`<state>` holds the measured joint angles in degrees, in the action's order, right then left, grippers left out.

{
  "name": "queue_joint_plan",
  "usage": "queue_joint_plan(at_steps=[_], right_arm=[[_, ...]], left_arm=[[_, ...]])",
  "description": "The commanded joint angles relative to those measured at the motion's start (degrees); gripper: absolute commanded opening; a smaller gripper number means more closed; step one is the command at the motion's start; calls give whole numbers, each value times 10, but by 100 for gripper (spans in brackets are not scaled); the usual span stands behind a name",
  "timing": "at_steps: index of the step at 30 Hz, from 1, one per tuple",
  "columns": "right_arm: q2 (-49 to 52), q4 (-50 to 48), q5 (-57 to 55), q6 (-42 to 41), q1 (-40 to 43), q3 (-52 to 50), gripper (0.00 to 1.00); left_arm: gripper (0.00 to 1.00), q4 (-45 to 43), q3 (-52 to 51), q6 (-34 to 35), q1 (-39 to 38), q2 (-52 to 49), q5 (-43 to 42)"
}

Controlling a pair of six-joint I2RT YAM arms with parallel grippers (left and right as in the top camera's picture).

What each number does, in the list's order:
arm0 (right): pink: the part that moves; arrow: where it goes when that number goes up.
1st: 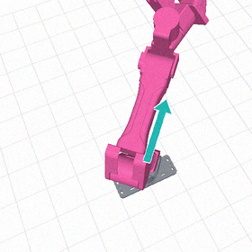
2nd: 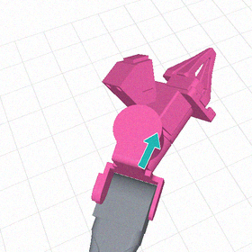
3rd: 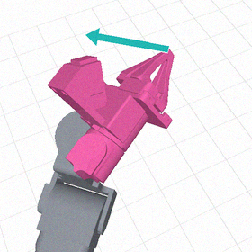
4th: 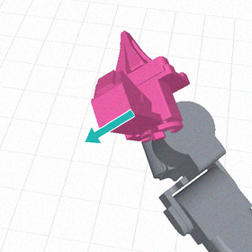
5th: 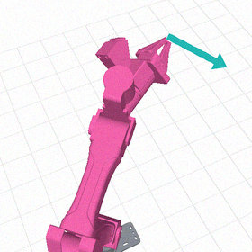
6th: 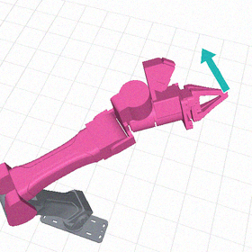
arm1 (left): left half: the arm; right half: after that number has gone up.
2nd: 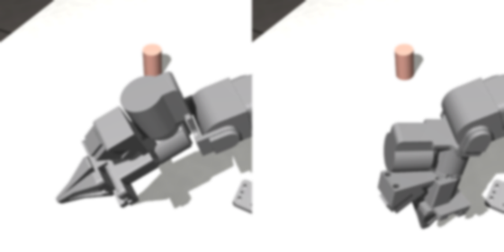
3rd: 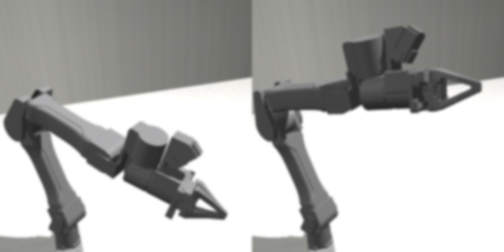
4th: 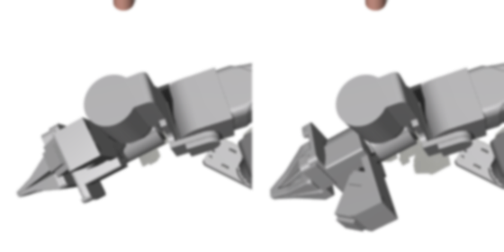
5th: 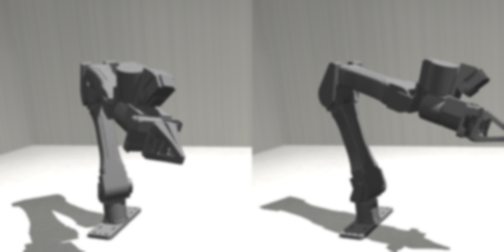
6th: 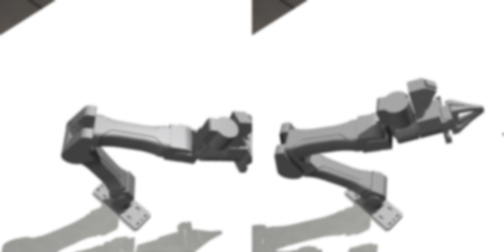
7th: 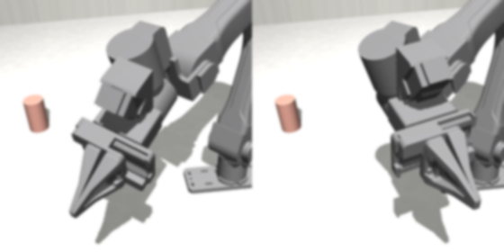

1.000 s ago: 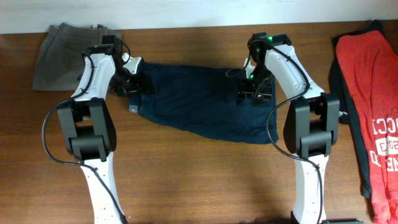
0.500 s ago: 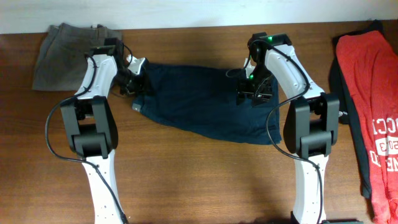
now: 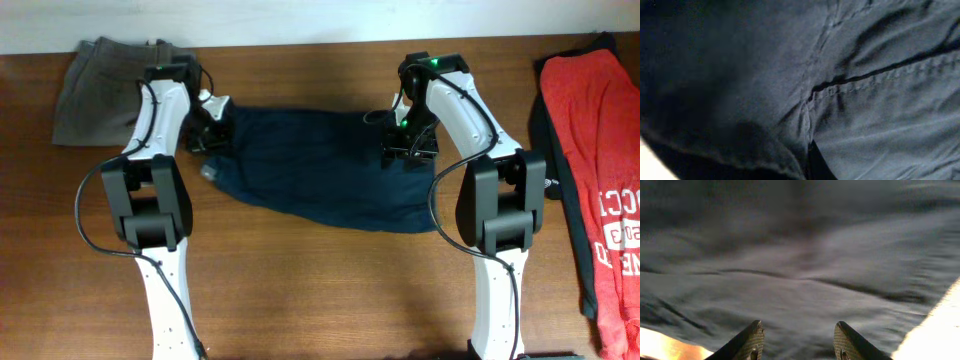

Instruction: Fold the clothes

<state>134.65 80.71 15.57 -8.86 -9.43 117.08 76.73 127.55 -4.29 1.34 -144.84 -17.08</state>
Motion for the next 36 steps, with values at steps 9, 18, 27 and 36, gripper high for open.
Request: queue_joint_plan(at_steps=[9, 18, 27, 36], right_arm=[[1, -12, 6, -10, -8, -7, 36], [1, -47, 6, -33, -36, -33, 9], [1, -73, 7, -42, -64, -34, 4], [10, -93, 5, -67, -70, -46, 4]], left_arm=[[1, 143, 231, 17, 40, -13, 99], [1, 200, 337, 31, 38, -12, 109], [1, 200, 338, 37, 20, -5, 89], [1, 200, 338, 66, -20, 19, 90]])
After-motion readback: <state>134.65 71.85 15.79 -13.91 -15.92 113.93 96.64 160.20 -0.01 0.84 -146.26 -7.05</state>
